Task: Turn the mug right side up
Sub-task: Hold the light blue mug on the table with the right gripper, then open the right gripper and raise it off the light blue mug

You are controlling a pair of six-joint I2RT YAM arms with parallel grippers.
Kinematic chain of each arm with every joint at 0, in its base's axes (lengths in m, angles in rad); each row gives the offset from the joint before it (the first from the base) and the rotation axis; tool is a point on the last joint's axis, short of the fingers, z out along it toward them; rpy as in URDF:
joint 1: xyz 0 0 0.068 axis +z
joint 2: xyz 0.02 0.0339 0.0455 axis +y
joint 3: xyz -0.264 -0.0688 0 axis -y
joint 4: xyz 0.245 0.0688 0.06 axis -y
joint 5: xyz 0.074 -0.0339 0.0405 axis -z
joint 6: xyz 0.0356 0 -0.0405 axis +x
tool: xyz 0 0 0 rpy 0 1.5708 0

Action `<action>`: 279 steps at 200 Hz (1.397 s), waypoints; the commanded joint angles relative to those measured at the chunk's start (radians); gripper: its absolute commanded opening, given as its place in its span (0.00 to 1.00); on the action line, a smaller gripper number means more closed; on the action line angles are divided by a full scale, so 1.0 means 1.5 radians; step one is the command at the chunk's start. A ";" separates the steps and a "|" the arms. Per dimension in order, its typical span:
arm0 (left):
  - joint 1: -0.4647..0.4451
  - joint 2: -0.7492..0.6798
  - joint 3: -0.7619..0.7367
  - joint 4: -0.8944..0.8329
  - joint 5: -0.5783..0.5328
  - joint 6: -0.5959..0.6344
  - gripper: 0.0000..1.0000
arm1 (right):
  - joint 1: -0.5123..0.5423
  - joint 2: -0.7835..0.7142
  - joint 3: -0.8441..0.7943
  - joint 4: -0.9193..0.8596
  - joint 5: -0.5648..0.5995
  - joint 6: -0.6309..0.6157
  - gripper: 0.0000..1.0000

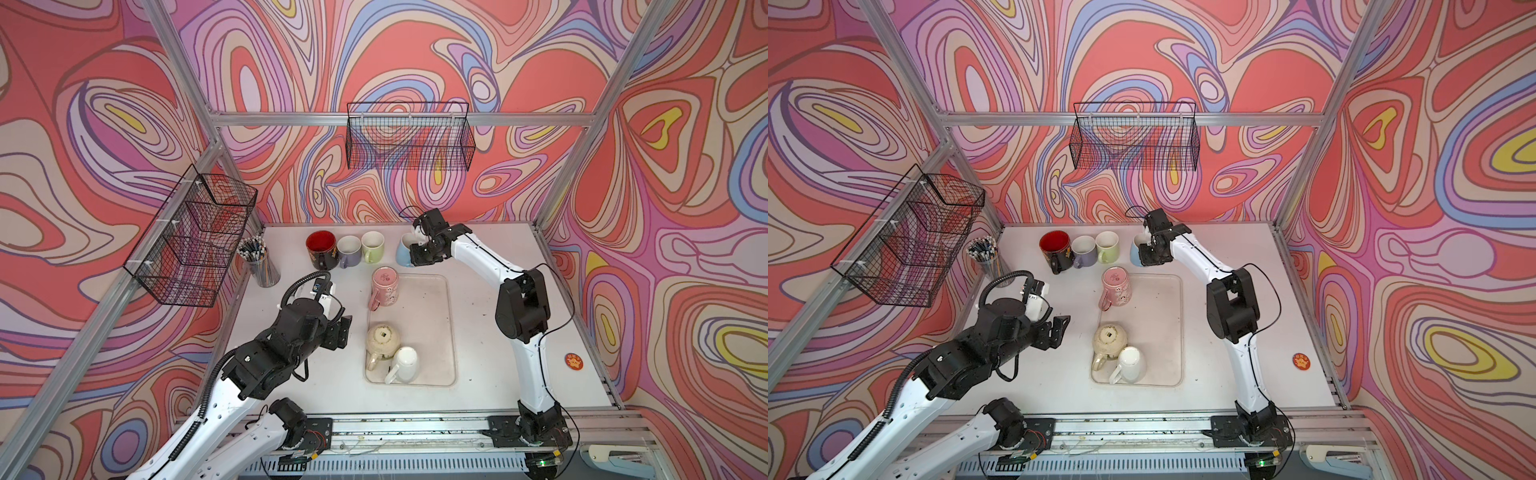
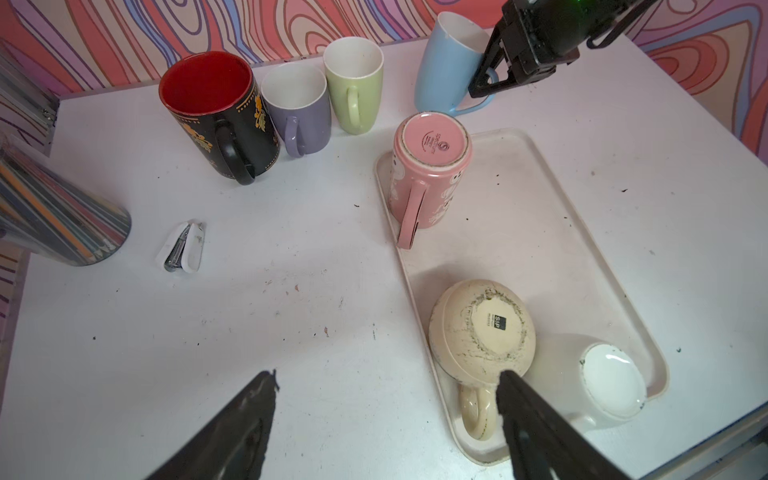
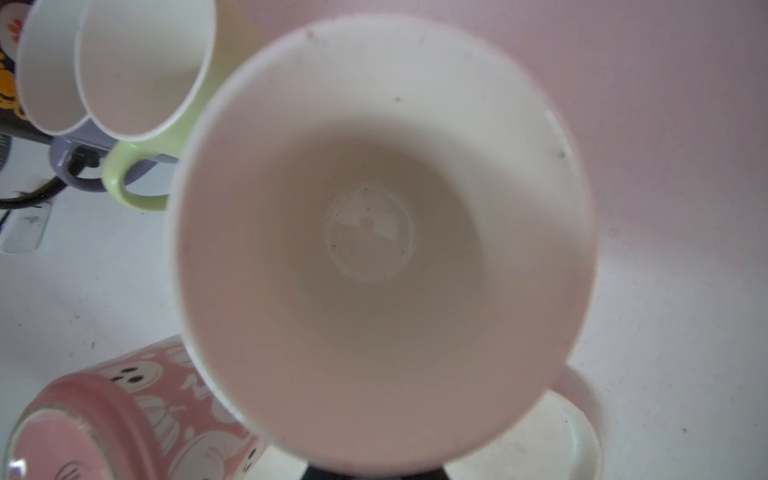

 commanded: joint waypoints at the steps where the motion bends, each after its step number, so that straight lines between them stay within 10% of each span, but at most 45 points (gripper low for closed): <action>1: 0.004 0.002 -0.010 0.001 -0.016 0.022 0.86 | 0.001 0.018 0.059 -0.009 0.040 -0.016 0.00; 245: 0.003 0.005 -0.022 0.001 0.017 0.034 0.86 | 0.052 0.203 0.298 -0.046 0.125 -0.032 0.00; 279: 0.003 0.006 -0.022 0.002 0.018 0.035 0.86 | 0.055 0.203 0.299 -0.044 0.127 -0.034 0.12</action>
